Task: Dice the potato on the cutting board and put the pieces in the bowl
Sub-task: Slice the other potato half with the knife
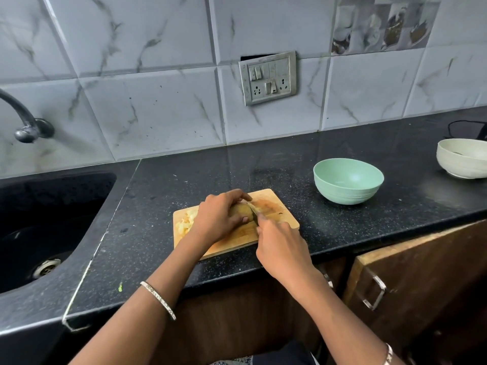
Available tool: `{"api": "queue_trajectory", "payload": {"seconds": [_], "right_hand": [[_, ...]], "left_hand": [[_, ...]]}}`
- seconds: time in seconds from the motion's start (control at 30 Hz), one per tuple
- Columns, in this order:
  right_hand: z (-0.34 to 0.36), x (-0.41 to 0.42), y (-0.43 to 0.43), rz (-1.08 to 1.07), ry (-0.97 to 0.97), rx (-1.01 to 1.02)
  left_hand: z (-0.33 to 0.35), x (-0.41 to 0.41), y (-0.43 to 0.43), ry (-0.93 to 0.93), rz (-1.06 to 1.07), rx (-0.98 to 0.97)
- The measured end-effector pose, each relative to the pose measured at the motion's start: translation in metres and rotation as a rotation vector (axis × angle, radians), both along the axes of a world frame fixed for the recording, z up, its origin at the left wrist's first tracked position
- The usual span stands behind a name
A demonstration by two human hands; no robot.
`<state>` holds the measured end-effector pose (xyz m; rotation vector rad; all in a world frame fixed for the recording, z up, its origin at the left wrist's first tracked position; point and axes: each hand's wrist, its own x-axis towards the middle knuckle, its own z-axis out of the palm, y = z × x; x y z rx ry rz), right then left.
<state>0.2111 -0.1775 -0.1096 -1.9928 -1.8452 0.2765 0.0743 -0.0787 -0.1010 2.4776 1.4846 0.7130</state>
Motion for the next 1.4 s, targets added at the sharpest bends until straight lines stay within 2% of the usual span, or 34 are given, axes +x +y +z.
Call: {"api": "queue_trajectory", "payload": {"seconds": [0.2,0.43,0.6,1.03,1.27,1.4], "right_hand": [[0.003,0.002,0.0,0.015,0.006,-0.009],[0.003,0.0,-0.004,0.023,-0.041,-0.018],[0.002,0.0,-0.006,0.027,-0.034,0.005],[0.011,0.026,-0.046,0.037,0.075,-0.032],[0.032,0.059,-0.053,0.033,0.132,-0.036],[0.033,0.063,-0.044,0.036,0.187,-0.015]], "left_hand": [[0.01,0.006,0.004,0.137,-0.277,-0.038],[0.029,0.011,0.021,0.365,-0.336,-0.168],[0.03,0.01,0.026,0.401,-0.33,-0.157],[0.025,0.004,0.025,0.294,-0.331,-0.16],[0.021,-0.003,0.022,-0.004,-0.286,-0.268],[0.018,-0.003,0.024,-0.066,-0.209,-0.293]]}}
